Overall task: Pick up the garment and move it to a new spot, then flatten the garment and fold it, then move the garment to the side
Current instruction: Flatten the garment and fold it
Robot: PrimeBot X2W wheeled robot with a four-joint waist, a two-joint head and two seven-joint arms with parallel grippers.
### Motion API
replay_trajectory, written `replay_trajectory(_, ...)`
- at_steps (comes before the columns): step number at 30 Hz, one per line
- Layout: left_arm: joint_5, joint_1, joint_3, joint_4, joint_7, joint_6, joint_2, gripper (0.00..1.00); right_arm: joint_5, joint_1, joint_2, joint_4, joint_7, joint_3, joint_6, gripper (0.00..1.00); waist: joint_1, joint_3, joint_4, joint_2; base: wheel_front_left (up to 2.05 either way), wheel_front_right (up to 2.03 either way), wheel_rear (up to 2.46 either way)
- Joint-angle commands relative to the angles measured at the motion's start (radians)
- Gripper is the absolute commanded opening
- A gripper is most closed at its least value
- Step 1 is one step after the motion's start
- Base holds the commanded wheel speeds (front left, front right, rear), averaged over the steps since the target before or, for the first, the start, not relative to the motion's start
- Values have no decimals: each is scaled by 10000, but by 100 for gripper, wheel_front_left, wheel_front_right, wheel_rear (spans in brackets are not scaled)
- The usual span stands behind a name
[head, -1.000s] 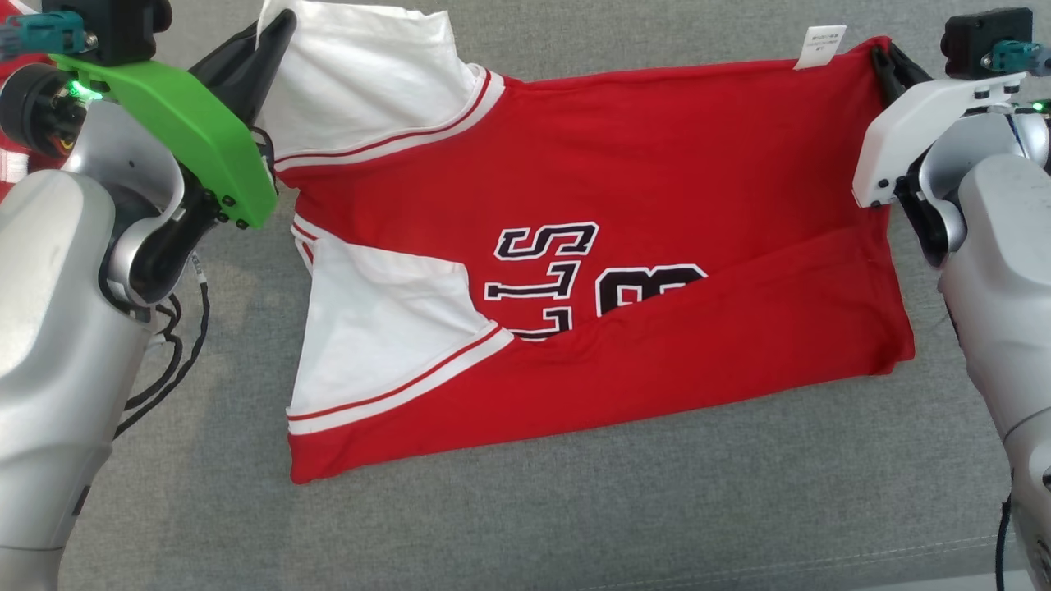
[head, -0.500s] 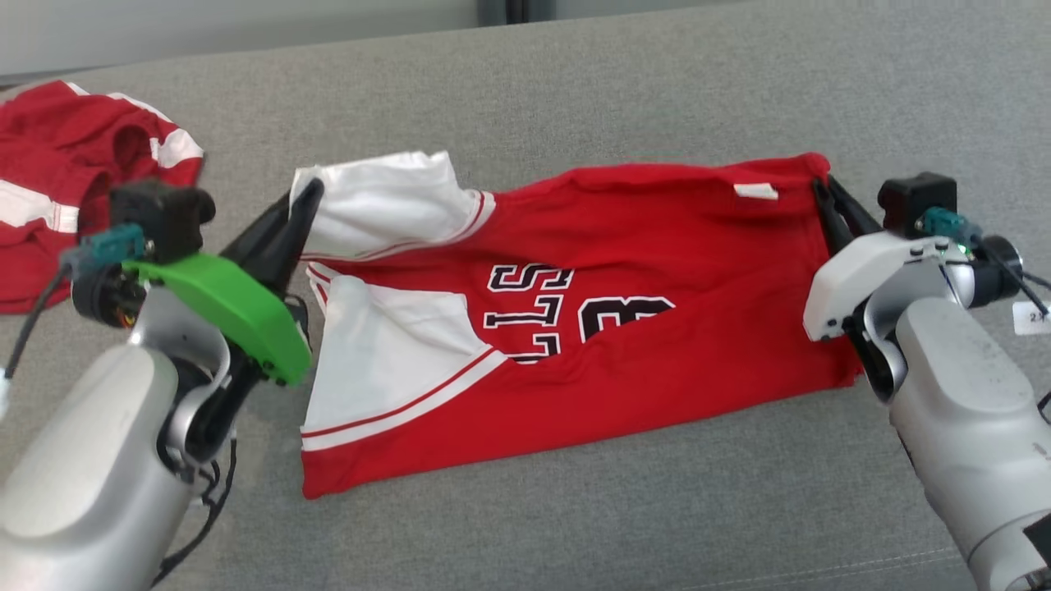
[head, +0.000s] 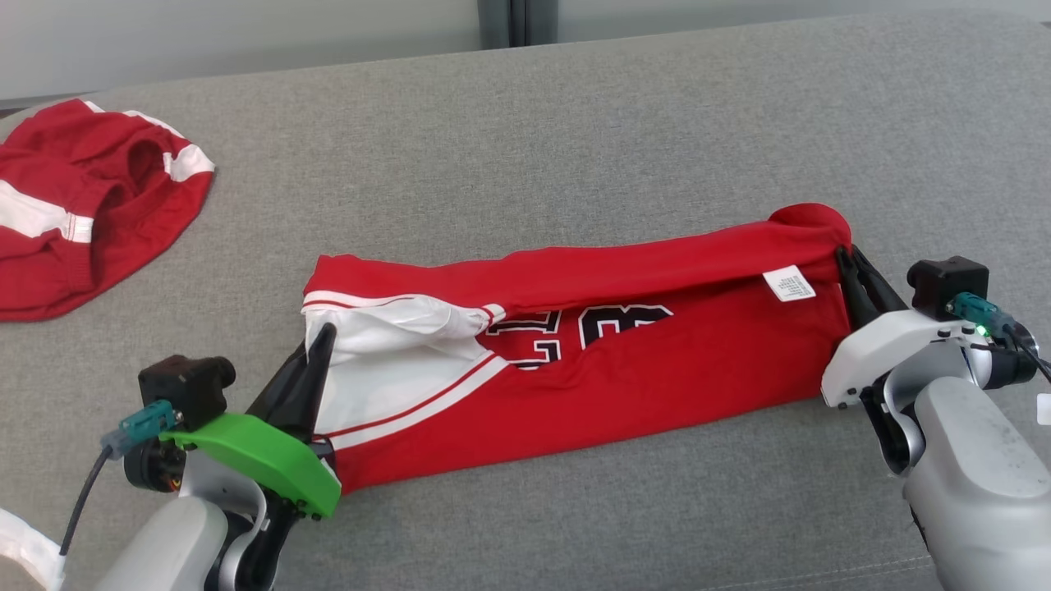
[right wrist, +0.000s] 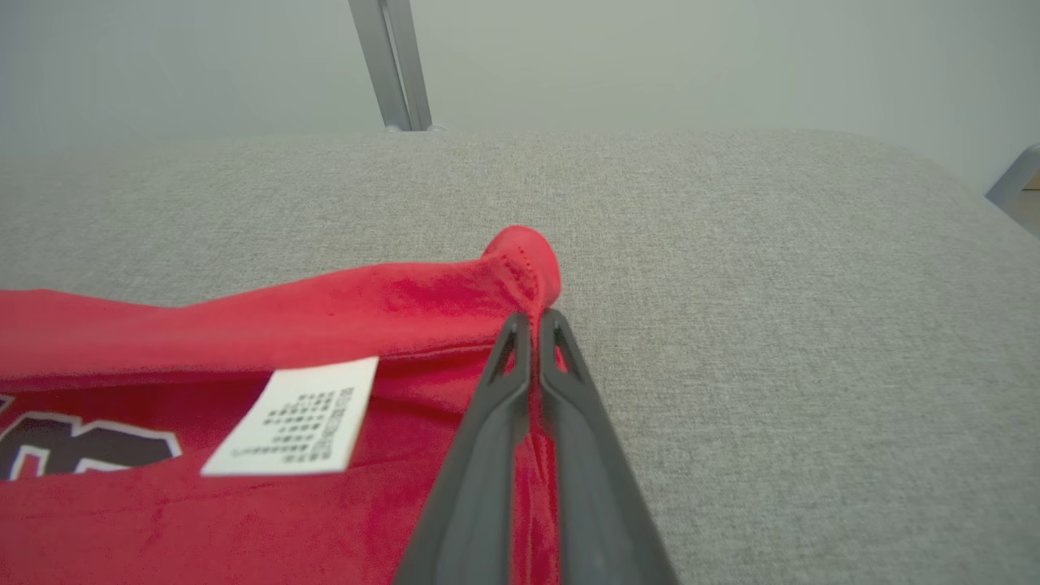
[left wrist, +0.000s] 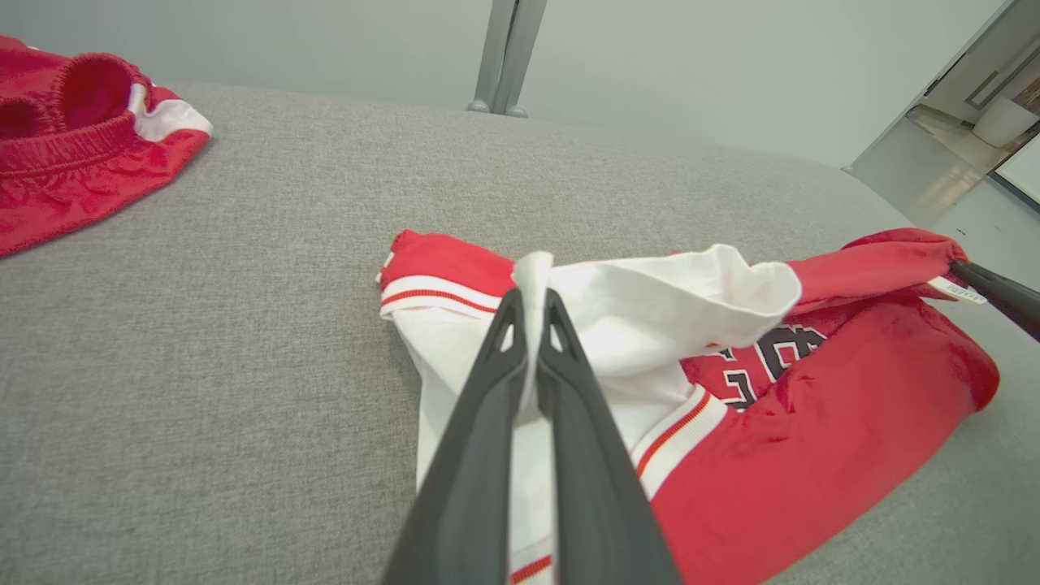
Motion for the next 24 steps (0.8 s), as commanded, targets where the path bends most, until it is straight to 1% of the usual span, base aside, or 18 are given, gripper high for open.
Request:
replay_trajectory(1, -65, 230, 50, 129, -165, 39, -81, 0, -62, 265, 14, -193, -1, -126, -15, 0, 0, 44, -11, 0, 0, 0, 0)
replay_trajectory(7, -164, 513, 143, 672, -644, 14, -248, 0, -229, 1011, 293, -891, 202, -573, -15, 0, 0, 84, -96, 0, 0, 0, 0)
replay_trajectory(8, -165, 543, 137, 729, -707, -15, -267, 0, -285, 1112, 374, -983, 233, -613, -15, 3, 0, 80, -115, 0, 0, 0, 0)
replay_trajectory(10, -187, 639, 146, 868, -854, -19, -341, 1, -366, 1331, 456, -1116, 220, -781, -15, 46, 0, 74, -144, 0, 0, 0, 0)
replay_trajectory(11, -265, 719, 174, 909, -923, -7, -427, 31, -373, 1429, 527, -1176, 201, -877, -15, 82, 0, 68, -156, 0, 0, 0, 0)
replay_trajectory(12, -293, 758, 202, 905, -1023, -9, -486, 66, -369, 1519, 599, -1230, 183, -968, -15, 100, 0, 59, -162, 0, 0, 0, 0)
replay_trajectory(13, -348, 817, 272, 900, -1128, 32, -555, 100, -360, 1638, 687, -1293, 164, -1047, -15, 100, 0, 41, -163, 0, 0, 0, 0)
replay_trajectory(18, -173, 1178, 547, 698, -1555, 284, -823, 100, -457, 2211, 884, -1643, 96, -1485, -15, 100, 0, -96, -124, 0, 0, 0, 0)
replay_trajectory(24, 539, 1855, 1275, 38, -1771, 805, -1042, 100, -625, 2860, 1096, -2281, 168, -2080, -15, 100, 0, -346, -72, 0, 0, 0, 0)
